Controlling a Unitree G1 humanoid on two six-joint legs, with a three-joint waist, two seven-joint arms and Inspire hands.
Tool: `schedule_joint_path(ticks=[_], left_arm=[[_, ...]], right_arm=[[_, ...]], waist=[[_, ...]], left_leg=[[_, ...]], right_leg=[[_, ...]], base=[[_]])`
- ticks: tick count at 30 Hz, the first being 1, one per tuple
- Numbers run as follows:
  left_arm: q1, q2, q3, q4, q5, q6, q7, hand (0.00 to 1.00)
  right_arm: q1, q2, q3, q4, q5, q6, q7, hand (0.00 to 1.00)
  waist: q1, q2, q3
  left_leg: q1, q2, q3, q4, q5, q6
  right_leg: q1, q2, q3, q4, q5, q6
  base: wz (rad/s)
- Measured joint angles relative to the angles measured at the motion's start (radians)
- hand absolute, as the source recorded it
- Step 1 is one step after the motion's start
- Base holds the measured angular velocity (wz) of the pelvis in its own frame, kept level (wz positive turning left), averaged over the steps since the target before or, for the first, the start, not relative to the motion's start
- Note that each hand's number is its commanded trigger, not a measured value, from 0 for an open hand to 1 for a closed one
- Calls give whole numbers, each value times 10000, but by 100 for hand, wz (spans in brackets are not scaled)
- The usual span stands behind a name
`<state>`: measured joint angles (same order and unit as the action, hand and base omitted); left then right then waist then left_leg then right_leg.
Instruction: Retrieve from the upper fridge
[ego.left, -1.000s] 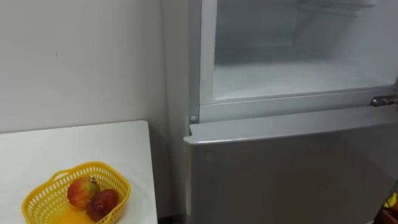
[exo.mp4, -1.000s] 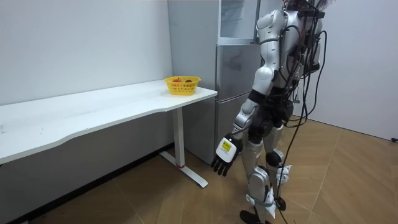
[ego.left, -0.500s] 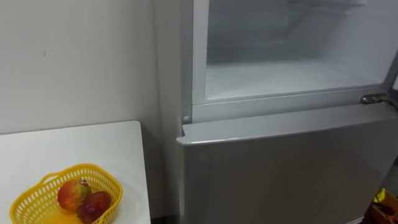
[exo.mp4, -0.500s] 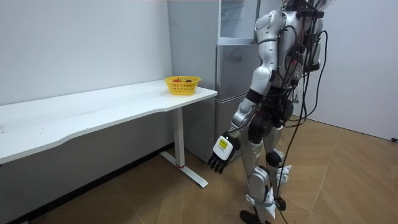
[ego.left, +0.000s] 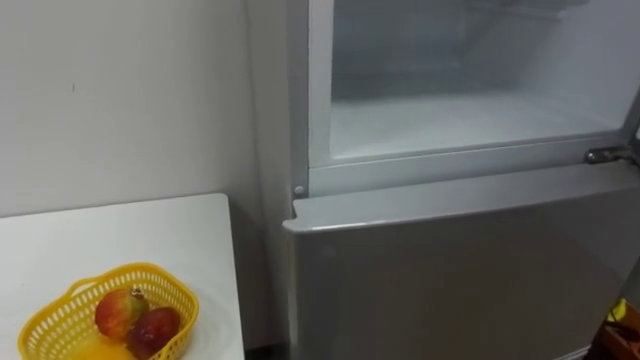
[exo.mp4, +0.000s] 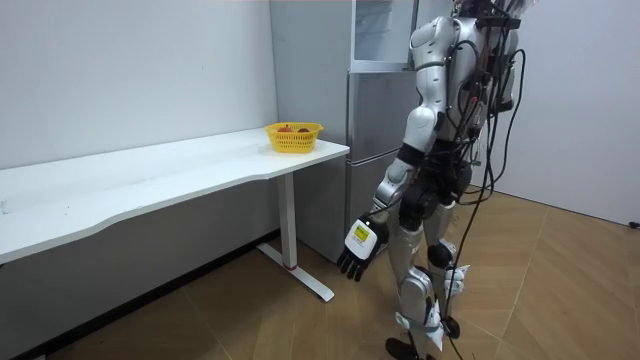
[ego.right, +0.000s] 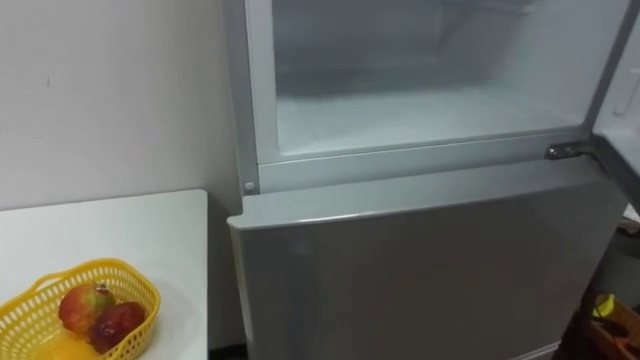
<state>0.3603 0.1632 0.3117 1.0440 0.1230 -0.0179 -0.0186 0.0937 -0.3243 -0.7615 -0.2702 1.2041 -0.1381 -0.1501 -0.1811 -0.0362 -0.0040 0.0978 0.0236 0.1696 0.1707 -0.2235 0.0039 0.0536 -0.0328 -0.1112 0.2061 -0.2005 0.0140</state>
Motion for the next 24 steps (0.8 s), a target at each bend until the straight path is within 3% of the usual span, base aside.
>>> schedule_joint_path(ticks=[6, 14, 16, 21, 24], left_arm=[[25, -9, -157, 3, -1, -8, -146, 0], [14, 136, -621, 442, -13, -44, -327, 0], [35, 135, -621, 570, -9, -33, -355, 0], [16, 134, -618, 593, -5, -7, -410, 0], [-19, 137, -612, 597, -3, 29, -410, 0]], right_arm=[[-663, -410, 859, -289, -1633, 74, 852, 0], [-662, -608, 2179, -467, -3636, 319, 2334, 0], [-659, -688, 2270, -468, -3915, 389, 2524, 0], [-616, -731, 2316, -553, -4676, 676, 3103, 0], [-615, -752, 2326, -570, -5008, 734, 3257, 0]], waist=[[61, 8, -1], [561, -333, 51], [566, -423, 79], [744, -525, 5], [867, -560, 18]], left_leg=[[30, 7, 183, -17, 0, 0], [167, 31, 186, -30, -2, -3], [150, 26, 123, -26, -2, -2], [9, 22, -26, -11, -2, -4], [10, 25, -103, 28, -2, -4]], right_leg=[[-33, 9, 148, 129, 2, -3], [67, 42, 191, 135, 45, -34], [103, 10, 58, 107, 47, -33], [130, 1, -127, -46, 82, -39], [139, -12, -232, -55, 87, -38]], base=[[-9], [-1], [14], [10], [9]])
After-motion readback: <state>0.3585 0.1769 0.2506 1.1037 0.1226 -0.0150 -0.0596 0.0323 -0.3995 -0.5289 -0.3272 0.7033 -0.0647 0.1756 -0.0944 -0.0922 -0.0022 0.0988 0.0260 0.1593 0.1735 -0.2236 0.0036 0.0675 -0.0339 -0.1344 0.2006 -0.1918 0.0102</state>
